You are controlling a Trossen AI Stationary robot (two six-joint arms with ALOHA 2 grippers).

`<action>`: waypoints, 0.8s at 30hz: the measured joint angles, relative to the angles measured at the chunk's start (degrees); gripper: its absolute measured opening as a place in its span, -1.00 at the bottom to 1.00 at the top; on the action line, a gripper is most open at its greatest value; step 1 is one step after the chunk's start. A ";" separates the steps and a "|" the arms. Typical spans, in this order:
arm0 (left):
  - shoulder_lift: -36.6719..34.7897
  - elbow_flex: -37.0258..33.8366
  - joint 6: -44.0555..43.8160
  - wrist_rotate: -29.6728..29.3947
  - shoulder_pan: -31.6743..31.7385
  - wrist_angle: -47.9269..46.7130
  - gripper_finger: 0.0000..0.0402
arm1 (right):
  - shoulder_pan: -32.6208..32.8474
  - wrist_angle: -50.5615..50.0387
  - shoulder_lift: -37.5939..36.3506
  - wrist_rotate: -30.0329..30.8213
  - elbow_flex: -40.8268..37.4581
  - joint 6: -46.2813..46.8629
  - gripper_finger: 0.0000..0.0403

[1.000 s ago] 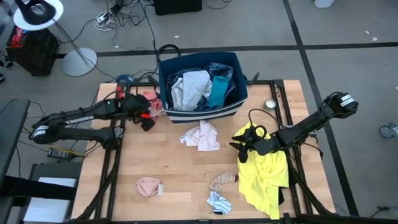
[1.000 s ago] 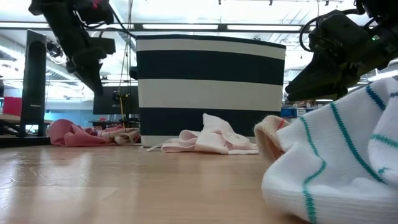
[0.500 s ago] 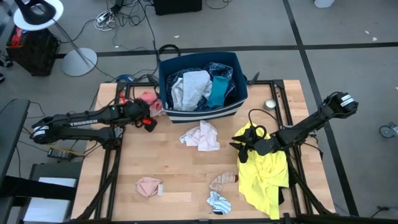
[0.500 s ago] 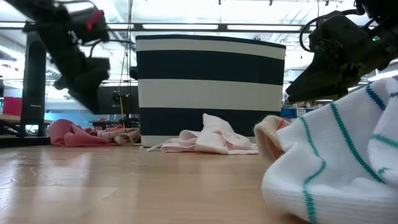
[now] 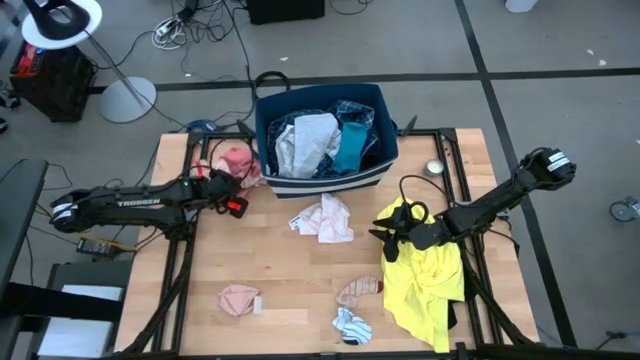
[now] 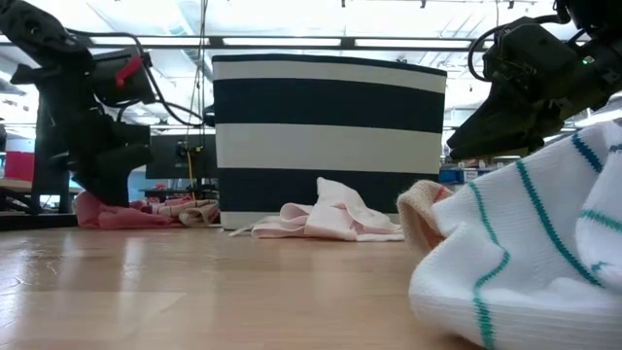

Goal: Sort clothes
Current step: Put the light orange underwear into the blue bin

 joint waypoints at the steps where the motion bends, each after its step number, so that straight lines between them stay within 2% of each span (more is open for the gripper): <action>1: 0.00 -0.09 -0.07 0.16 0.00 -0.25 -0.57 | 0.00 -0.01 0.00 0.00 0.00 0.00 -0.24; 8: 0.00 0.66 0.26 2.71 0.00 -0.73 -0.57 | 0.00 0.05 0.00 -0.02 0.00 0.00 -0.24; 16: 0.00 4.69 4.82 6.58 0.00 -0.78 -0.57 | 0.00 -0.05 0.00 -0.04 0.00 0.00 -0.25; 24: 0.00 5.82 4.40 6.64 0.52 -1.05 -0.54 | 0.00 -0.10 0.00 -0.07 0.00 0.00 -0.25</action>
